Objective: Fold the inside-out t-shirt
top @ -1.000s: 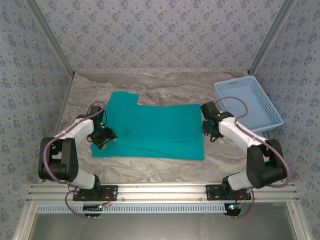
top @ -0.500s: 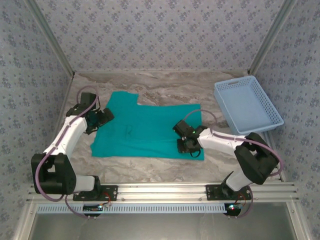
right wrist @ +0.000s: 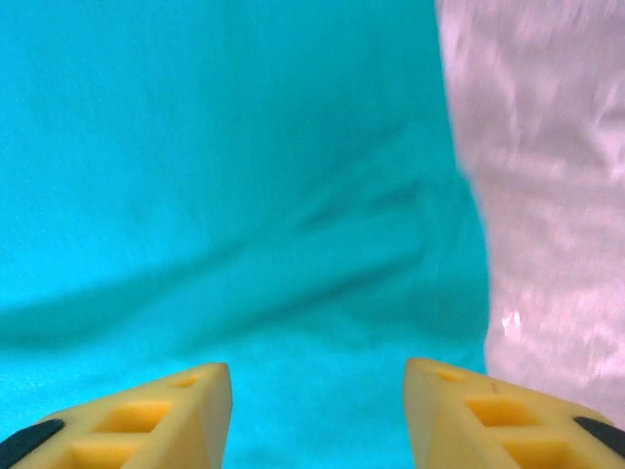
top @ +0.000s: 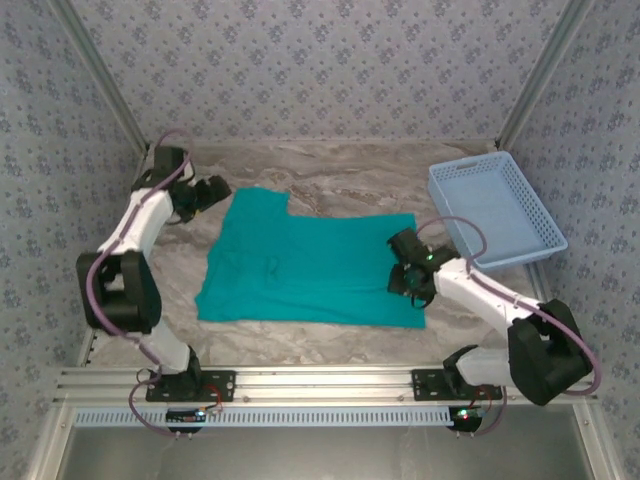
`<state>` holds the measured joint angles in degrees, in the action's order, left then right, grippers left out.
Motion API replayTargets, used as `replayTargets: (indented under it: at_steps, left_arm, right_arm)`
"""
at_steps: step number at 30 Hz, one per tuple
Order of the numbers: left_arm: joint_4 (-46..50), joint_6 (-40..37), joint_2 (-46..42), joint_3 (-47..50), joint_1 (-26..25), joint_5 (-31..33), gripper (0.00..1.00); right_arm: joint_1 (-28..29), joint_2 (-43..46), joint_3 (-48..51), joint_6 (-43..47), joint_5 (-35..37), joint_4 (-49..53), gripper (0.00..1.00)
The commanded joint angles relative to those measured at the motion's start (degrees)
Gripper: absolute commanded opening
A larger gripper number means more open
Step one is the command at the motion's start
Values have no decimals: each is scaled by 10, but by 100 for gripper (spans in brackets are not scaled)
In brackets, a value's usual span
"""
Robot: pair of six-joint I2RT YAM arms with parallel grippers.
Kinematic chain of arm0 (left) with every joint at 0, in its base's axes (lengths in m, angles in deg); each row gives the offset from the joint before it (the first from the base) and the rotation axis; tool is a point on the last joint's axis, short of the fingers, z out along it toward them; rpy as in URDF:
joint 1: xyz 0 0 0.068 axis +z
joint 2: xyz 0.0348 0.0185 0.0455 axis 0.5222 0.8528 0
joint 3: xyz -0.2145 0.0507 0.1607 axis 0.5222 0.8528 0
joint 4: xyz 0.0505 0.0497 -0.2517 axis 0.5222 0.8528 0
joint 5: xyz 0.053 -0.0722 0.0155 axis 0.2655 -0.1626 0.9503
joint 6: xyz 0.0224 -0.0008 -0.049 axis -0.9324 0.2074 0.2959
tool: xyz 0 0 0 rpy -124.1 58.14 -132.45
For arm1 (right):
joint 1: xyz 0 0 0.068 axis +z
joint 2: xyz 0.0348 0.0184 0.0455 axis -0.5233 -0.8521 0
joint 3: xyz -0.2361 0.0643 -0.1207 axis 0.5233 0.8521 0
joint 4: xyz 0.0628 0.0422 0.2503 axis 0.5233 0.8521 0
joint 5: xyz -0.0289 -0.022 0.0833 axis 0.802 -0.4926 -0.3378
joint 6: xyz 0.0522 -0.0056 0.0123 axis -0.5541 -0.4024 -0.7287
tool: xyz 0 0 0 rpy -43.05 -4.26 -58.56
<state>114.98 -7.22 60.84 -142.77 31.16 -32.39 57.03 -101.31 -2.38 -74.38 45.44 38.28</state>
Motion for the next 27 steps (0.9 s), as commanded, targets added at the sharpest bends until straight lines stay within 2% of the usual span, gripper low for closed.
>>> replayTargets:
  at_steps: [1, 4, 8, 12, 14, 18, 27]
  left_arm:
    - [72, -101, 115, -121, -32, -51, 87]
    - [118, -166, 196, -211, -45, -53, 86]
    - [133, -215, 265, -270, -43, -43, 87]
    - [130, -228, 297, -303, -43, -6, 87]
    - [111, -224, 305, -301, -43, -12, 88]
    - [113, -206, 345, -341, -43, -41, 89]
    - [149, -195, 438, -447, -59, -44, 88]
  right_arm:
    - [-71, -45, -98, 106, -42, -42, 53]
    - [-108, -124, -188, 182, -44, -40, 53]
    - [-143, -223, -293, 244, -65, -38, 52]
    - [-164, -296, -351, 267, -71, -45, 52]
    - [-171, -334, -379, 272, -74, -44, 52]
    - [-178, -385, -413, 263, -37, -33, 51]
    - [-194, -428, -398, 261, -82, -51, 54]
